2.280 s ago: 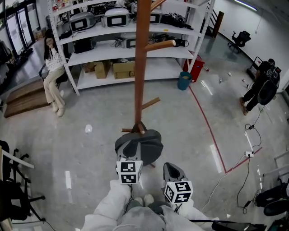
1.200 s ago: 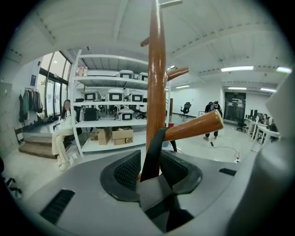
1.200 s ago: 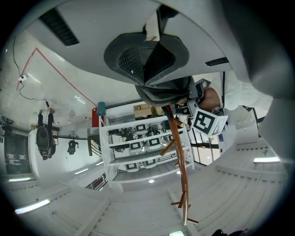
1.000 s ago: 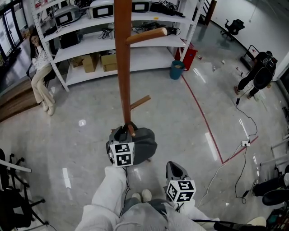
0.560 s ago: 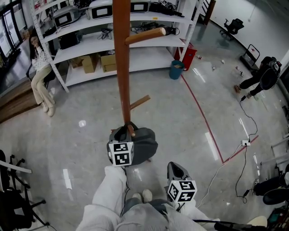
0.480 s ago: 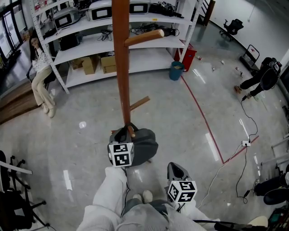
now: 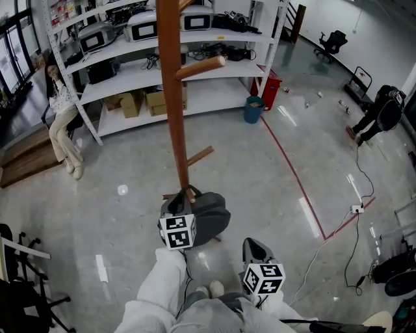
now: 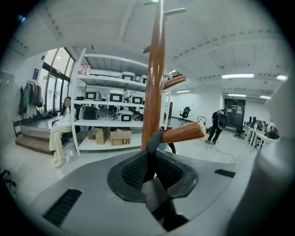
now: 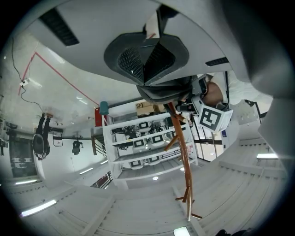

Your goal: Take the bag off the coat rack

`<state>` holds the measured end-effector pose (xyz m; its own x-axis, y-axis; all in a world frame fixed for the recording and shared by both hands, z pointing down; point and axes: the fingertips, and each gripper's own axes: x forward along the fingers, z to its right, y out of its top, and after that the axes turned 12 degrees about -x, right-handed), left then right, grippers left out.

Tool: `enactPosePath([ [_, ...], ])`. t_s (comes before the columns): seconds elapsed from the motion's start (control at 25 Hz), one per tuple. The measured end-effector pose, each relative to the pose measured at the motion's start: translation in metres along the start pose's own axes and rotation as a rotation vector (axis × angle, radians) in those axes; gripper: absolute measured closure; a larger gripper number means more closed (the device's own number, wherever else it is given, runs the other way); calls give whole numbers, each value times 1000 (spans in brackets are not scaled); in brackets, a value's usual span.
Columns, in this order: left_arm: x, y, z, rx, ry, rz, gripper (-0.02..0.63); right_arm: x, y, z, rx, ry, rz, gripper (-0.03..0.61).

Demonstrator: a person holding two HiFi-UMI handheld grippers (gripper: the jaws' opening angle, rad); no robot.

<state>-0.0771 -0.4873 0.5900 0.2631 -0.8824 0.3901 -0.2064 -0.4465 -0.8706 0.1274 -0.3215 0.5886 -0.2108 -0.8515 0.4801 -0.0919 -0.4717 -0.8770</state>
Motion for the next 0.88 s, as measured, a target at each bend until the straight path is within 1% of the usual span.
enactPosePath([
  [0.68, -30, 15, 24, 52, -39, 58, 572, -8, 3, -7, 15, 7, 29, 567],
  [0.88, -44, 19, 27, 49, -43, 78, 572, -13, 3, -11, 17, 11, 38, 567],
])
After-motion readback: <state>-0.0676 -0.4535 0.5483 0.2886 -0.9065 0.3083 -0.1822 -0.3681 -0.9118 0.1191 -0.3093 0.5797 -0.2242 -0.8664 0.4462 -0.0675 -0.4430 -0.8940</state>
